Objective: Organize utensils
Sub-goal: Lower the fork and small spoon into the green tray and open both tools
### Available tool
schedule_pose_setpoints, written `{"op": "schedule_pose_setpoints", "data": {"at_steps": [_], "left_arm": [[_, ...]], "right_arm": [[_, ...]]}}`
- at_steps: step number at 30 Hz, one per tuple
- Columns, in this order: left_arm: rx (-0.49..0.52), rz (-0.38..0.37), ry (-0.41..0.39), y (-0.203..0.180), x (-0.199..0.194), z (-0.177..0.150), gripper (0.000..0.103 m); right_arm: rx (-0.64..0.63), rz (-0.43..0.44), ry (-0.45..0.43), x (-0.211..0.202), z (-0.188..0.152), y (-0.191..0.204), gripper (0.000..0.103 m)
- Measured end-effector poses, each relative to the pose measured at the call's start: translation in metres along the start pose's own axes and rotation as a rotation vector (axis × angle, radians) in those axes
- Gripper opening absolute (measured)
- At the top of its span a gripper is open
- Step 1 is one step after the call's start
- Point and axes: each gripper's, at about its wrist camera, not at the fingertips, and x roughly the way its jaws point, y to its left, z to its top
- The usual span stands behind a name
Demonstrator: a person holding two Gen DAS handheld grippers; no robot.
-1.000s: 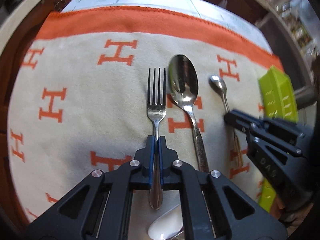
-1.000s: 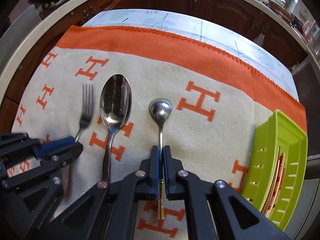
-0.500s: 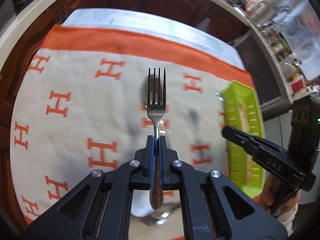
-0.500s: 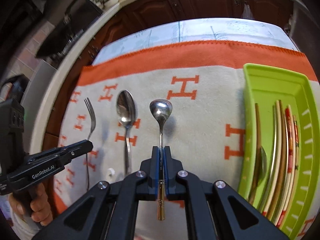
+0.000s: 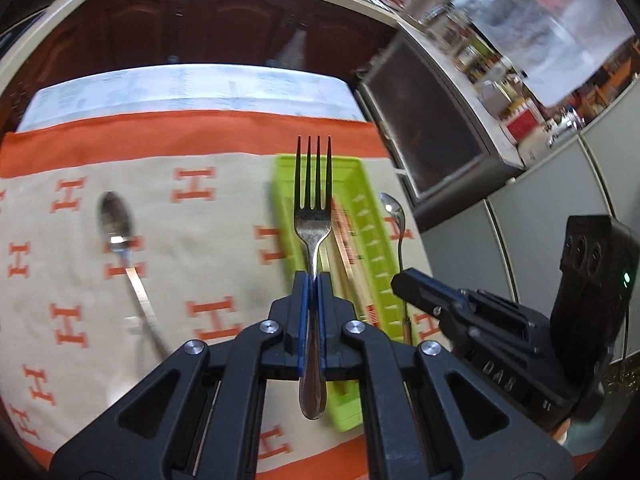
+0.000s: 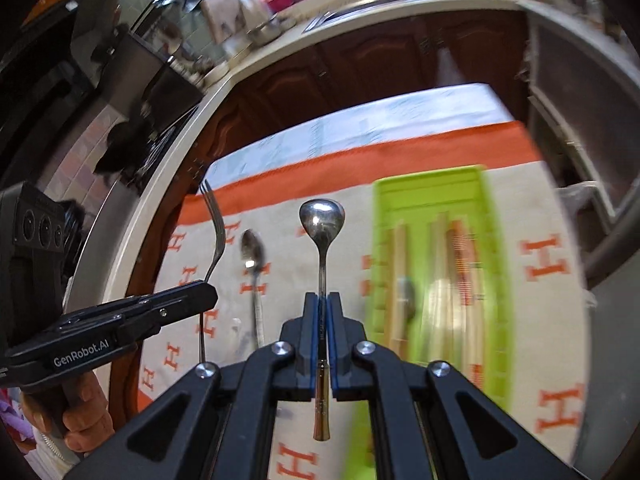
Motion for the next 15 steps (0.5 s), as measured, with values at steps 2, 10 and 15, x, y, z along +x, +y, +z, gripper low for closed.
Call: {"op": "schedule_pose_setpoints", "data": {"at_steps": [2,10,15], "left_arm": [[0.005,-0.002,0.022,-0.016,0.019,0.002,0.002],[-0.013,0.036,0.111,-0.032,0.085,-0.008,0.002],[-0.006,0.071,0.101,-0.026,0.092,-0.015,0.002]], "right_arm": [[0.004,-0.035,-0.015,-0.011,-0.004,-0.010,0.004],[0.045,-0.137,0.002,-0.013,-0.019,-0.056,0.004],[0.050,-0.147,0.037,0.005,-0.026,-0.066,0.004]]}}
